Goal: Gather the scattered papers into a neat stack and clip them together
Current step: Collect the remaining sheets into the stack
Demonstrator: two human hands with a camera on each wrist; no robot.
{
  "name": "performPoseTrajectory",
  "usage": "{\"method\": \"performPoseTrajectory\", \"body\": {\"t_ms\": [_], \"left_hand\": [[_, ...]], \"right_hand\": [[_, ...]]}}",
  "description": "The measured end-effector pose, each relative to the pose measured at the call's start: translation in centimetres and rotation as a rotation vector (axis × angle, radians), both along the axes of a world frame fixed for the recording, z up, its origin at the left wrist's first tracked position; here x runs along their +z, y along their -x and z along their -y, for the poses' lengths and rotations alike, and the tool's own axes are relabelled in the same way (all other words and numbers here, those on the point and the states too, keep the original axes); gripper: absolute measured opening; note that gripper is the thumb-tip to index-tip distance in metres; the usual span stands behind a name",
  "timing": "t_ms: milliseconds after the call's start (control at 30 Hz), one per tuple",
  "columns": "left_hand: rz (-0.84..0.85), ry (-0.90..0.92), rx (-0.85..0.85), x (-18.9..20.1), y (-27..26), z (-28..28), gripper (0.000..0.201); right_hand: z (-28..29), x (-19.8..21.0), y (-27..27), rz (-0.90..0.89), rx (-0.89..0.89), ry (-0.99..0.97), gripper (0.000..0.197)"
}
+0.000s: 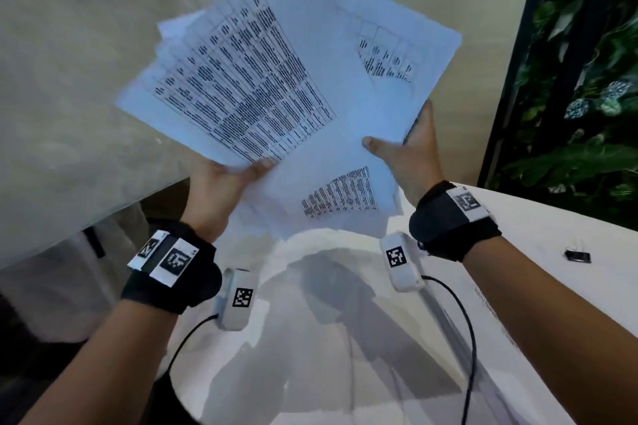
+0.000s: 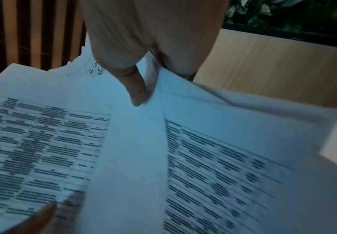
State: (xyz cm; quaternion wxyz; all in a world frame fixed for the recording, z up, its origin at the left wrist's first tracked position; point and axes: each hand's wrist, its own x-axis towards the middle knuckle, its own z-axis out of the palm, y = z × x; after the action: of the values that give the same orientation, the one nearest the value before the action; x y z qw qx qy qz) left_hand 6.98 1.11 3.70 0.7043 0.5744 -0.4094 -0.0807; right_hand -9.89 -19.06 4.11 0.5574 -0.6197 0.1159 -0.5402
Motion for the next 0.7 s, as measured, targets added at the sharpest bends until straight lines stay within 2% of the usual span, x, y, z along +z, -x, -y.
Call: {"method": "performPoseTrajectory", "body": {"t_ms": [100,200,267,367,500,567,667,700], "left_hand": [[-0.018,-0.092,-0.058,-2.6,-0.3,0.2,0.050],[-0.134,-0.088,-0.055,-5.3,0.0,0.3,0.048],[-0.174,-0.092,-0.034,-6.0,0.0,0.2,0.047],[-0.204,-0.088,-0.016,-5.7,-0.3,0.3,0.042],[-0.180,-0.044,0.000,-3.9,-0.6,1.2,0.041],[-0.142,0.002,0.000,-2.2,-0.8,1.7,0.045],[-0.060,0.104,0.000,1.1,-0.3,2.2,0.043],[-0.034,0.141,0.003,2.1,0.0,2.3,0.043]], "right_hand": [[-0.1,-0.6,-0.1,-0.178,-0.010,0.059,0.095],[0.1,-3.0,-0.2,-0.399,0.019,0.060,0.102],[0.3,-4.2,-0.5,-0.449,0.016,-0.023,0.103],[0.7,-5.0,-0.7,-0.425,0.084,-0.129,0.099],[1.2,-3.7,-1.1,-0.535,0.079,-0.008,0.075],[0.6,-1.7,-1.5,-0.543,0.008,0.060,0.071],[-0.9,1.9,-1.5,-0.442,-0.044,0.128,0.037],[-1.4,2.9,-1.2,-0.389,-0.031,0.142,0.034]]}}
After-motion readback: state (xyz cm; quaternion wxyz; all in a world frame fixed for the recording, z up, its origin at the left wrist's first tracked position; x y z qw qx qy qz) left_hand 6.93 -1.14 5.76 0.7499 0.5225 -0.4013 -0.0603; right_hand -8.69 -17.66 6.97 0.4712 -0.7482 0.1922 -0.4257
